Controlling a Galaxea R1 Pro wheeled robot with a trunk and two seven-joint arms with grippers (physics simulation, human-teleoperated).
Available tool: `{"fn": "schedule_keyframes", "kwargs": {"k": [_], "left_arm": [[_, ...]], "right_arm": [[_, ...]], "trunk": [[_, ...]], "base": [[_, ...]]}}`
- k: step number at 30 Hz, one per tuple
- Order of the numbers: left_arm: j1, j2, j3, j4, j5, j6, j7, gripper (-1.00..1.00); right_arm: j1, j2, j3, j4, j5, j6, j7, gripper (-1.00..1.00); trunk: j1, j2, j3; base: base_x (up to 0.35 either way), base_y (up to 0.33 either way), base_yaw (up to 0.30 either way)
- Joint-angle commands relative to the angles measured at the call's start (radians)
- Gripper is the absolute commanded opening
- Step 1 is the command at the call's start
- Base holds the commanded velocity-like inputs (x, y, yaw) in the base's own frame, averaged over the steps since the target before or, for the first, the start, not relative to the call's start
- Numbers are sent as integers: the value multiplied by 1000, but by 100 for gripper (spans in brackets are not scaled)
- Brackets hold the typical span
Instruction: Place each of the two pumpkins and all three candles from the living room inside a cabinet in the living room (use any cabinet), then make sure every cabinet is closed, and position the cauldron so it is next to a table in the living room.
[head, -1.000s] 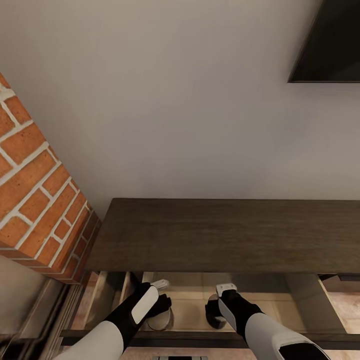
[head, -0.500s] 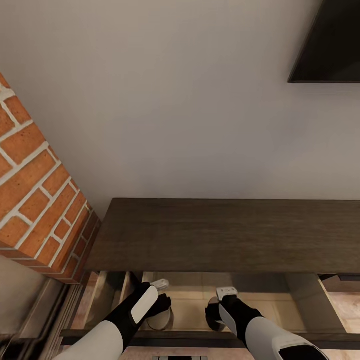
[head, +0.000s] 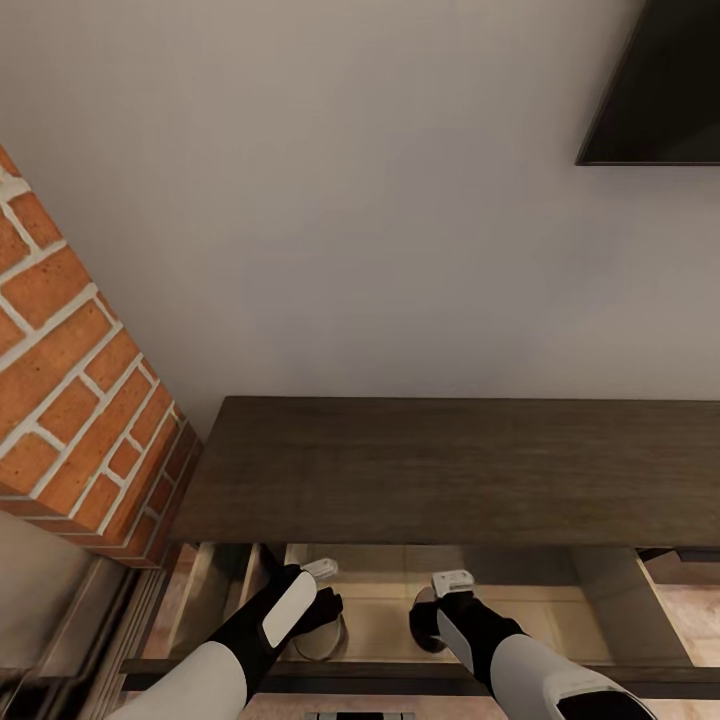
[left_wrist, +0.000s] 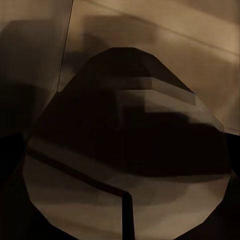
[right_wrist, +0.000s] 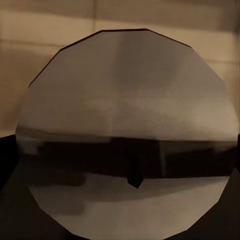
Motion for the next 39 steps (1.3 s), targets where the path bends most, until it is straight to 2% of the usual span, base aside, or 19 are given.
{"fn": "schedule_keyframes", "kwargs": {"k": [1, 10, 30, 39], "left_arm": [[0, 4, -2, 2, -30, 8, 5, -100], [0, 4, -2, 2, -30, 8, 5, -100], [0, 4, -1, -3, -30, 8, 5, -100], [0, 4, -1, -3, -30, 8, 5, -100]], "right_arm": [[0, 0, 0, -1, 0, -1, 0, -100], [0, -1, 1, 1, -2, -51, 0, -100], [0, 0, 1, 0, -6, -42, -3, -100], [0, 0, 1, 1, -6, -40, -3, -100]], "trunk": [[0, 0, 0], [0, 0, -7], [0, 0, -17], [0, 0, -30]], "base": [[0, 0, 0], [0, 0, 0], [0, 0, 0], [0, 0, 0]]}}
